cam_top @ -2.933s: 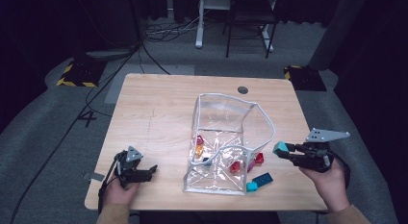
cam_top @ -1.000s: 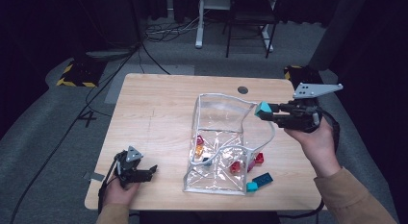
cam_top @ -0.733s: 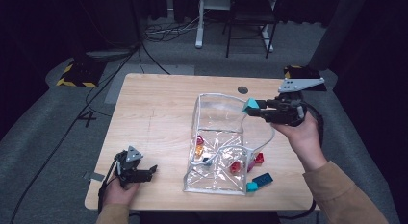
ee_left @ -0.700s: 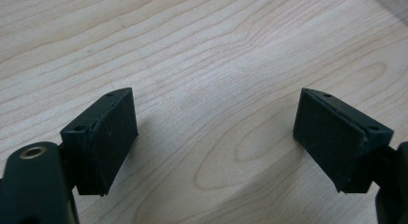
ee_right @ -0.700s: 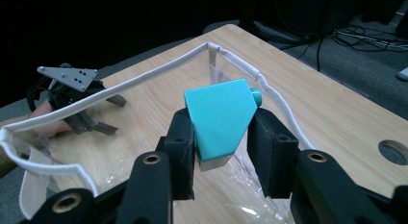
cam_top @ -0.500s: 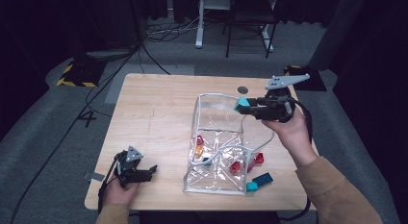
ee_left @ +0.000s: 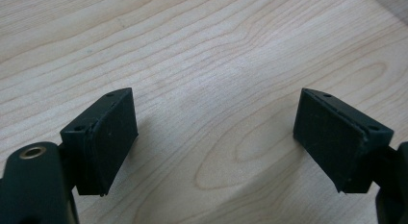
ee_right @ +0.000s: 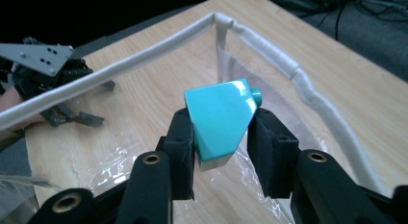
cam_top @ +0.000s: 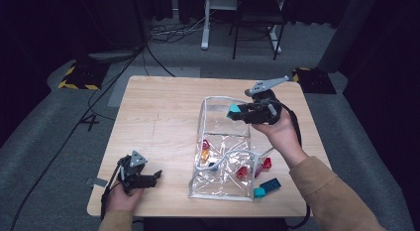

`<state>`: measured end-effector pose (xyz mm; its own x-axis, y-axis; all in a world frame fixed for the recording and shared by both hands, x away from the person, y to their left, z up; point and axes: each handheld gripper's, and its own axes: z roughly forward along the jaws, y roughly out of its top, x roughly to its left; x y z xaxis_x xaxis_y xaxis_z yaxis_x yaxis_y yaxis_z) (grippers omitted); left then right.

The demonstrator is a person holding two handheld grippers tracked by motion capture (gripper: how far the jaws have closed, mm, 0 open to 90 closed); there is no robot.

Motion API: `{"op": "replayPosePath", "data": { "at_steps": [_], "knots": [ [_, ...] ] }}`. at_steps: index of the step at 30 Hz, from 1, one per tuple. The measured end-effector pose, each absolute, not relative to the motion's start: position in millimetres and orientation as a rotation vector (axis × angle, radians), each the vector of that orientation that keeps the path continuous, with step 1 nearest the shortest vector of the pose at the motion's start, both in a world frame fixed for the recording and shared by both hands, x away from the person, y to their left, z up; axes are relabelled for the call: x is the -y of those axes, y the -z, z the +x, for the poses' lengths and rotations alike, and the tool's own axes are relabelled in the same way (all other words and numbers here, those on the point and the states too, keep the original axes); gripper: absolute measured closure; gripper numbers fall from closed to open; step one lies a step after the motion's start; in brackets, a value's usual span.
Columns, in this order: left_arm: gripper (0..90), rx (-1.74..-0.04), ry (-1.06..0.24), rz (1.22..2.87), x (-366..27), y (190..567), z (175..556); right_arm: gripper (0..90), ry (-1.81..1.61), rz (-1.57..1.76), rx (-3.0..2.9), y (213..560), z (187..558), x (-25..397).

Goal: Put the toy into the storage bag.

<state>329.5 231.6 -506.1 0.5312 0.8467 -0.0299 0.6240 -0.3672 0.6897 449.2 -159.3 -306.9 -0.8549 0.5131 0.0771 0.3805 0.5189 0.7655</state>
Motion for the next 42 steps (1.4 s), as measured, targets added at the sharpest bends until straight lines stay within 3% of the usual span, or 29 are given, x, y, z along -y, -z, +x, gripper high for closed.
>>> {"op": "replayPosePath", "data": {
  "at_steps": [13,21,42],
  "knots": [
    [15.8,-1.186,-0.438,2.116,-232,506,330,62.7,-1.112,0.776,-2.702,325,454,141],
    [15.7,-1.186,-0.438,2.116,-232,506,330,41.3,-1.146,0.782,-2.657,322,450,143],
    [15.6,-1.186,-0.438,2.118,-232,506,330,42.0,-1.284,0.748,-2.479,279,415,205]
  ]
}}
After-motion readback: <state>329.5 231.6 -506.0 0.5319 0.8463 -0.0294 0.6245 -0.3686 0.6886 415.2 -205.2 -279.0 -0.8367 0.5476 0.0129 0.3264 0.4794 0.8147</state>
